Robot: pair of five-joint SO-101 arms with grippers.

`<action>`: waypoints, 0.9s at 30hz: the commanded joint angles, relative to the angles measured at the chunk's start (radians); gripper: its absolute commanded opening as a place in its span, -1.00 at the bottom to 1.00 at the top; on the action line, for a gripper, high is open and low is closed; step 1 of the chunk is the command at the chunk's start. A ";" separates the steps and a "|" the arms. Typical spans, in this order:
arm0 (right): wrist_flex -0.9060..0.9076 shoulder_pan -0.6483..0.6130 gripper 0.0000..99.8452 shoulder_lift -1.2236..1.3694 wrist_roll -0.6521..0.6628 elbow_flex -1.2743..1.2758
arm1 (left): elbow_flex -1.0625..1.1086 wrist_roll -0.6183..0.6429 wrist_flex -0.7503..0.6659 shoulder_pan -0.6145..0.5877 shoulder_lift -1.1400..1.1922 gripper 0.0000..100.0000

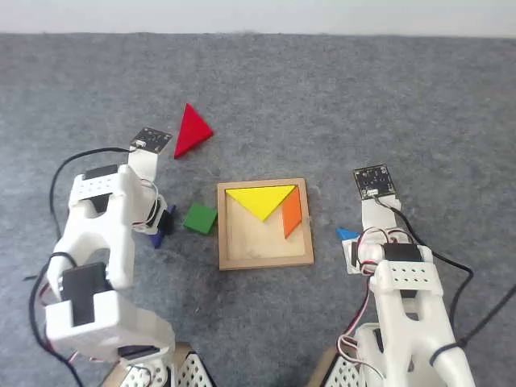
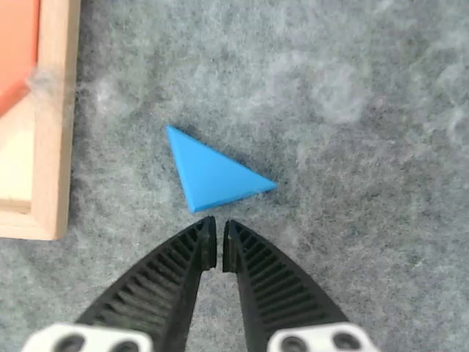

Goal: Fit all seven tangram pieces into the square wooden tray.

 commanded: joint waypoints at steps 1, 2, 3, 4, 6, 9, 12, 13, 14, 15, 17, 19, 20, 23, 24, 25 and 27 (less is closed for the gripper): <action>-0.004 0.012 -0.94 -0.033 0.005 -0.008 | -0.027 -0.015 0.018 -0.002 0.005 -0.64; -0.004 0.012 -0.94 -0.033 0.005 -0.008 | -0.027 -0.015 0.018 -0.002 0.005 -0.64; -0.004 0.012 -0.94 -0.033 0.005 -0.008 | -0.027 -0.015 0.018 -0.002 0.003 -0.64; -0.004 0.012 -0.94 -0.033 0.005 -0.008 | -0.024 -0.015 0.018 0.000 0.002 -0.64; -0.004 0.012 -0.94 -0.033 0.005 -0.008 | -0.022 -0.015 0.018 0.000 0.000 -0.64; -0.004 0.012 -0.94 -0.033 0.005 -0.008 | -0.022 -0.015 0.017 0.000 0.000 -0.64; -0.004 0.012 -0.94 -0.033 0.005 -0.008 | -0.022 -0.015 0.017 0.000 0.000 -0.67; -0.004 0.012 -0.94 -0.033 0.005 -0.008 | -0.022 -0.015 0.017 0.000 0.000 -0.70; -0.004 0.012 -0.94 -0.033 0.005 -0.008 | -0.022 -0.015 0.017 0.000 0.000 -0.72; -0.004 0.012 -0.94 -0.033 0.006 -0.008 | -0.022 -0.015 0.017 0.000 0.000 -0.73; -0.004 0.012 -0.94 -0.033 0.006 -0.008 | -0.022 -0.015 0.017 0.000 0.000 -0.73; -0.004 0.012 -0.94 -0.033 0.006 -0.008 | -0.022 -0.015 0.017 0.000 -0.002 -0.73; -0.004 0.012 -0.94 -0.033 0.006 -0.008 | -0.022 -0.015 0.017 0.000 -0.002 -0.73; -0.004 0.012 -0.94 -0.033 0.006 -0.008 | -0.022 -0.015 0.017 0.000 -0.002 -0.73; -0.004 0.012 -0.94 -0.033 0.006 -0.008 | -0.022 -0.015 0.017 0.000 -0.002 -0.73; -0.004 0.012 -0.94 -0.033 0.006 -0.008 | -0.022 -0.015 0.017 0.000 -0.002 -0.73; -0.004 0.012 -0.94 -0.033 0.006 -0.008 | -0.022 -0.015 0.017 0.000 -0.002 -0.73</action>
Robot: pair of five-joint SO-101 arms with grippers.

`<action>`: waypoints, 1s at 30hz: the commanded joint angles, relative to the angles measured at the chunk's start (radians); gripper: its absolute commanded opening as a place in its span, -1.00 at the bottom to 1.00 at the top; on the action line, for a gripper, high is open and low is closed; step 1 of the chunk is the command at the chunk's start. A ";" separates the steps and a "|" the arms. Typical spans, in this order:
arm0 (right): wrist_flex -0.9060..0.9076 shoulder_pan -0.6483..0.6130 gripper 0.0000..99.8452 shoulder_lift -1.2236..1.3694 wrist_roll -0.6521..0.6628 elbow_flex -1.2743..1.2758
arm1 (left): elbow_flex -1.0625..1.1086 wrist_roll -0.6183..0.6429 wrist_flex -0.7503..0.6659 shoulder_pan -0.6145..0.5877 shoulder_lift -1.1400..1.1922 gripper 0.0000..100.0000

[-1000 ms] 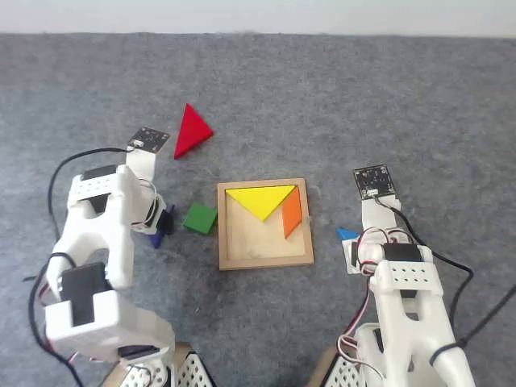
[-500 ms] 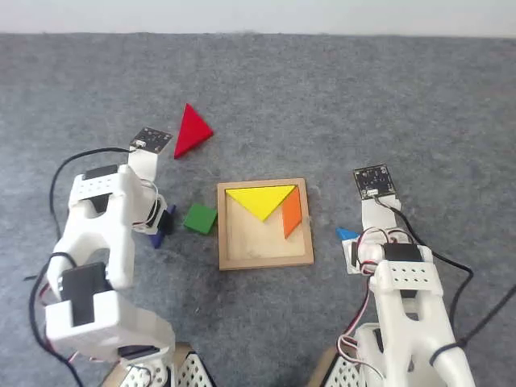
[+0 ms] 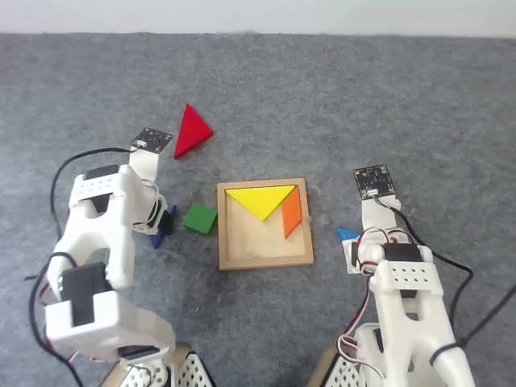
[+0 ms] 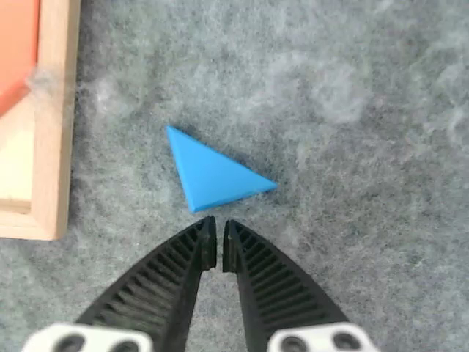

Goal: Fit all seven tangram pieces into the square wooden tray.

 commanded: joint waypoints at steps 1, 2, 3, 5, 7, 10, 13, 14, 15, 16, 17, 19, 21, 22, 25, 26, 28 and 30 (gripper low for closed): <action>-0.004 0.012 -0.94 -0.033 0.006 -0.008 | -0.024 -0.015 0.017 -0.002 -0.002 -0.73; -0.004 0.012 -0.94 -0.033 0.006 -0.008 | -0.025 -0.015 0.020 -0.002 -0.002 -0.73; -0.004 0.012 -0.94 -0.033 0.006 -0.008 | -0.024 -0.015 0.020 -0.002 -0.008 -0.73; -0.004 0.012 -0.94 -0.033 0.006 -0.008 | -0.015 -0.015 0.021 -0.003 -0.038 -0.73; -0.004 0.012 -0.94 -0.033 0.006 -0.008 | 0.015 -0.015 0.023 -0.002 -0.094 -0.73; -0.004 0.012 -0.94 -0.033 0.006 -0.008 | 0.067 -0.012 0.023 0.000 -0.201 -0.73; -0.004 0.012 -0.94 -0.033 0.006 -0.008 | 0.093 -0.012 0.063 0.000 -0.296 -0.73; -0.004 0.012 -0.94 -0.033 0.006 -0.008 | 0.093 -0.012 0.084 0.000 -0.327 -0.73; -0.004 0.012 -0.94 -0.033 0.006 -0.008 | 0.093 -0.012 0.106 0.000 -0.358 -0.73; -0.004 0.012 -0.94 -0.033 0.006 -0.008 | 0.093 -0.012 0.123 0.000 -0.384 -0.73; -0.004 0.012 -0.94 -0.033 0.006 -0.008 | 0.087 -0.012 0.140 0.002 -0.408 -0.73; -0.004 0.012 -0.94 -0.033 0.006 -0.008 | 0.068 -0.011 0.187 0.021 -0.443 -0.73; -0.004 0.012 -0.94 -0.033 0.006 -0.008 | 0.054 -0.008 0.238 0.061 -0.483 -0.73; -0.004 0.012 -0.94 -0.033 0.006 -0.008 | 0.050 -0.005 0.259 0.084 -0.502 -0.73; -0.004 0.012 -0.94 -0.033 0.005 -0.009 | 0.045 0.052 0.293 0.160 -0.549 -0.73; -0.004 0.015 -0.94 -0.033 0.005 -0.009 | 0.045 0.071 0.296 0.186 -0.565 -0.73; -0.004 0.044 -0.94 -0.033 0.002 -0.014 | 0.047 0.114 0.296 0.245 -0.594 -0.73; -0.004 0.077 -0.94 -0.035 0.000 -0.017 | 0.047 0.164 0.296 0.315 -0.611 -0.73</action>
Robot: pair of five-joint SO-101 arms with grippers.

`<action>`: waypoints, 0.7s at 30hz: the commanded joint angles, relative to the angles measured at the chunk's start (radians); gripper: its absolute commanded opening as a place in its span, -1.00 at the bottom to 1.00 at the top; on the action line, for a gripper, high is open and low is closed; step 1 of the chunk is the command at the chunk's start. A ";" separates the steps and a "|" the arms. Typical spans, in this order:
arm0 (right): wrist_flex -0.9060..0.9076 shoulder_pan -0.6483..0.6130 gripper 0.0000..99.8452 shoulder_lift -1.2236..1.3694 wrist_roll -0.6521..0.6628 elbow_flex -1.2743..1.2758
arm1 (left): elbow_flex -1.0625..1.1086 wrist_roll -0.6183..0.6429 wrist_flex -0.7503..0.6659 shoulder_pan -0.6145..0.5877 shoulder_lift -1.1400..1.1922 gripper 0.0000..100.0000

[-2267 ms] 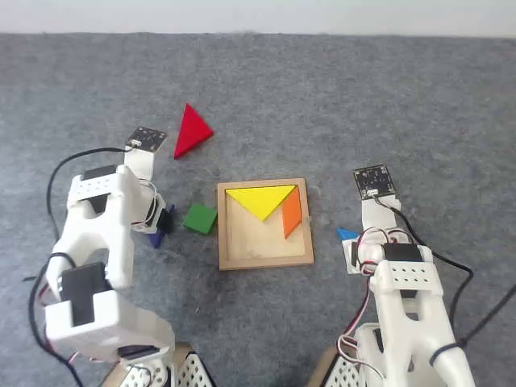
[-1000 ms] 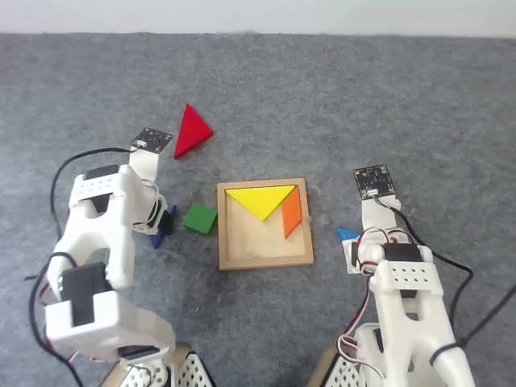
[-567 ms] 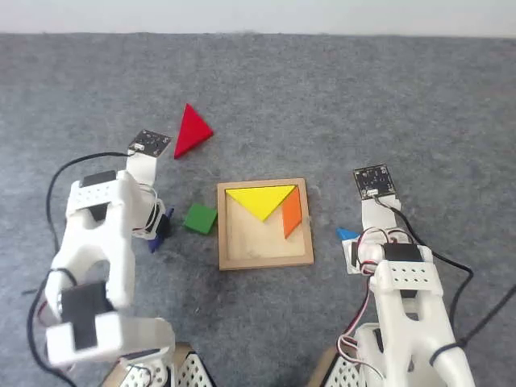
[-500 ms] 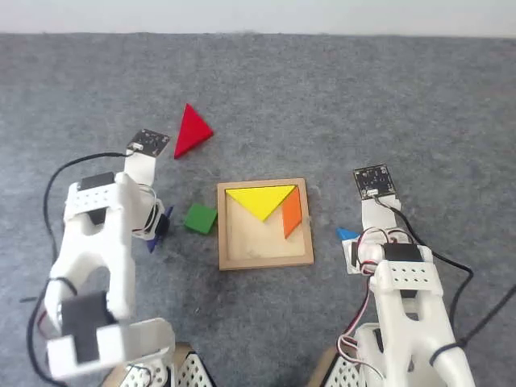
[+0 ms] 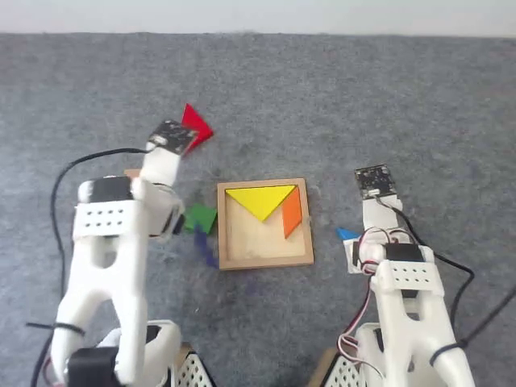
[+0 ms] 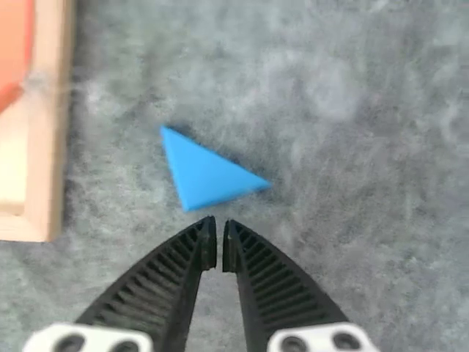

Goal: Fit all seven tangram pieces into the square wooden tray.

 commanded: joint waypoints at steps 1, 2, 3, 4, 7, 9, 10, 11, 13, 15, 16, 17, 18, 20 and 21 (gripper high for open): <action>-0.004 0.050 -0.94 -0.035 -0.003 -0.017 | -0.050 0.109 0.009 0.158 -0.075 -0.73; -0.004 0.051 -0.94 -0.035 -0.003 -0.017 | -0.050 0.124 0.009 0.193 -0.072 -0.73; -0.004 0.051 -0.94 -0.035 -0.003 -0.017 | -0.050 0.133 0.012 0.219 -0.064 -0.73; -0.004 0.050 -0.94 -0.035 -0.003 -0.017 | -0.050 0.141 0.012 0.235 -0.054 -0.73; -0.004 0.051 -0.94 -0.035 -0.003 -0.017 | -0.056 0.138 0.006 0.172 -0.005 -0.73; -0.004 0.056 -0.94 -0.035 -0.003 -0.017 | -0.056 0.135 0.005 0.114 0.018 -0.72; -0.004 0.056 -0.94 -0.035 -0.003 -0.017 | -0.056 0.133 0.005 0.097 0.025 -0.72; -0.002 0.058 -0.94 -0.035 -0.003 -0.017 | -0.050 0.126 0.005 0.089 0.025 -0.72; 0.031 0.056 -0.94 -0.036 -0.003 -0.023 | -0.039 0.106 0.005 0.071 0.025 -0.72; 0.077 0.048 -0.94 -0.050 -0.003 -0.035 | -0.015 0.092 -0.029 0.003 0.025 -0.72; 0.101 0.041 -0.94 -0.065 -0.003 -0.035 | 0.007 0.092 -0.066 -0.040 0.025 -0.72; 0.125 0.024 -0.94 -0.085 -0.002 -0.037 | 0.031 0.092 -0.110 -0.084 0.025 -0.72; 0.156 -0.002 -0.94 -0.108 -0.002 -0.038 | 0.058 0.084 -0.157 -0.120 0.029 -0.72; 0.211 -0.093 -0.92 -0.165 0.002 -0.043 | 0.124 0.061 -0.235 -0.158 0.032 -0.72; 0.219 -0.140 -0.88 -0.193 0.005 -0.041 | 0.160 0.054 -0.269 -0.166 0.032 -0.72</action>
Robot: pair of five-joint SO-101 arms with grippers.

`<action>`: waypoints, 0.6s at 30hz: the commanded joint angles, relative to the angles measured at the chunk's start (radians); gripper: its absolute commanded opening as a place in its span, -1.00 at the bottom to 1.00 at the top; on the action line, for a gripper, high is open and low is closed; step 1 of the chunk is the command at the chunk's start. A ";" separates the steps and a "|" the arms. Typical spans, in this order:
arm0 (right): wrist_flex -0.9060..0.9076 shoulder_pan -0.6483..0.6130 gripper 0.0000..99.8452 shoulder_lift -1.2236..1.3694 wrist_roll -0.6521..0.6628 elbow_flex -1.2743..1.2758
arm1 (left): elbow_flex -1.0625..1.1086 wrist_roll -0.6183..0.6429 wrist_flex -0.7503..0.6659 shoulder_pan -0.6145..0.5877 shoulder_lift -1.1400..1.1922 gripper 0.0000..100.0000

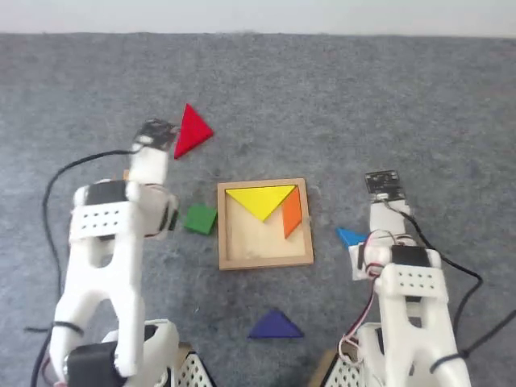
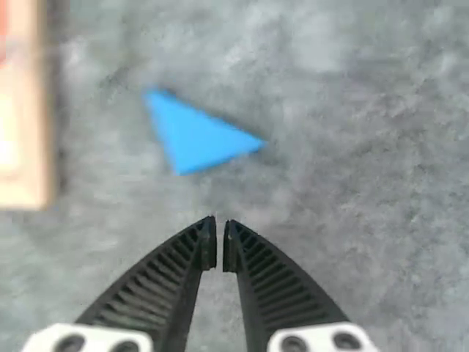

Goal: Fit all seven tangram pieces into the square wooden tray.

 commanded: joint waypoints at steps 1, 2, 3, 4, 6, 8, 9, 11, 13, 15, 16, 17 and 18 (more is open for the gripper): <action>0.053 -0.162 -0.83 -0.108 0.009 -0.040 | 0.117 -0.048 -0.170 -0.072 0.002 -0.72; 0.068 -0.214 -0.79 -0.130 0.011 -0.040 | 0.150 -0.049 -0.201 -0.074 0.002 -0.72; 0.097 -0.260 -0.75 -0.145 0.017 -0.046 | 0.179 -0.049 -0.233 -0.075 0.002 -0.72; 0.128 -0.308 -0.73 -0.157 0.037 -0.055 | 0.205 -0.051 -0.264 -0.075 0.003 -0.72; 0.191 -0.403 -0.72 -0.170 0.101 -0.080 | 0.245 -0.058 -0.319 -0.077 0.003 -0.72; 0.236 -0.493 -0.71 -0.170 0.163 -0.101 | 0.245 -0.071 -0.318 -0.077 0.002 -0.72; 0.246 -0.542 -0.71 -0.170 0.190 -0.106 | 0.243 -0.071 -0.318 -0.077 0.002 -0.72; 0.255 -0.650 -0.71 -0.170 0.239 -0.109 | 0.243 -0.071 -0.318 -0.077 0.002 -0.72; 0.257 -0.760 -0.71 -0.170 0.273 -0.109 | 0.243 -0.071 -0.319 -0.077 0.002 -0.72; 0.255 -0.851 -0.71 -0.170 0.273 -0.109 | 0.243 -0.071 -0.319 -0.077 0.002 -0.72; 0.255 -0.888 -0.71 -0.170 0.275 -0.109 | 0.245 -0.071 -0.319 -0.077 0.003 -0.72; 0.255 -0.911 -0.70 -0.170 0.278 -0.109 | 0.245 -0.071 -0.319 -0.077 0.003 -0.72; 0.255 -0.928 -0.67 -0.170 0.278 -0.109 | 0.245 -0.072 -0.319 -0.077 0.003 -0.72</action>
